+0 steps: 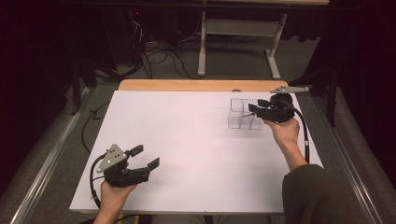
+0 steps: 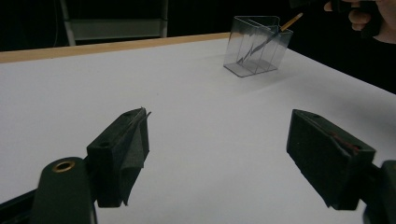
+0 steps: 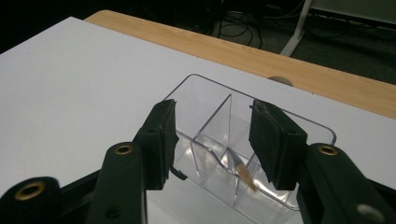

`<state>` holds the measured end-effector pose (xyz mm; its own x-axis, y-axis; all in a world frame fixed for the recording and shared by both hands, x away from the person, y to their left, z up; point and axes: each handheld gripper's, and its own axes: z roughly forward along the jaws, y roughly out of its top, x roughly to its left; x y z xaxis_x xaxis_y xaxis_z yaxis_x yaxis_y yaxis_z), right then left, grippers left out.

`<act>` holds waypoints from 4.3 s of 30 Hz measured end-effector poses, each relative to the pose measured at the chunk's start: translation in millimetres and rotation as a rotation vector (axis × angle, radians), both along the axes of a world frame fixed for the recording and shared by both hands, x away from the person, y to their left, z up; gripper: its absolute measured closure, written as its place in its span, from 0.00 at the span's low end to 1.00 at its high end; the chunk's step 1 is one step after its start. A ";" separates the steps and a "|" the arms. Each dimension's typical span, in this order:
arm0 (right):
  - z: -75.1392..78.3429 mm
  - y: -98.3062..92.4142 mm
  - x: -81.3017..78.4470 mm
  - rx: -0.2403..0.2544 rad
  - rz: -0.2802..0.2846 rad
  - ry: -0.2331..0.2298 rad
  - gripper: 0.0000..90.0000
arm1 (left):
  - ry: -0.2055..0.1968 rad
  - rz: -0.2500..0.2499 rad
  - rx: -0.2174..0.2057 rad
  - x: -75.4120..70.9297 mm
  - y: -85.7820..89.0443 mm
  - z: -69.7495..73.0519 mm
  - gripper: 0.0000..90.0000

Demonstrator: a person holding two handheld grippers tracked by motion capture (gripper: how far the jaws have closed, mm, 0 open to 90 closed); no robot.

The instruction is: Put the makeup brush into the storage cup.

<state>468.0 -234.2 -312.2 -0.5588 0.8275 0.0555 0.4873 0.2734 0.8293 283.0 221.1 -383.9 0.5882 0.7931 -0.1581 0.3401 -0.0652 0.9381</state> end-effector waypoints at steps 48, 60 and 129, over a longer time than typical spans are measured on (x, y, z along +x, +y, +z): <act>1.1 -23.4 -30.9 0.044 0.011 -0.042 0.56 | 0.005 -0.002 -0.001 0.5 -0.8 -0.8 0.24; -1.1 -30.5 -36.5 0.049 0.008 -0.036 0.55 | 0.006 -0.003 0.003 0.5 -0.7 -0.8 0.24; -17.8 -59.7 -81.2 0.101 0.027 -0.052 0.52 | 0.009 -0.004 0.002 0.2 -1.9 -1.3 0.24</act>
<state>386.8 -294.0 -330.0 -0.5852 0.8036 0.1085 0.4368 0.1997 0.8771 283.2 219.2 -385.2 0.5902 0.7909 -0.1616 0.3483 -0.0689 0.9349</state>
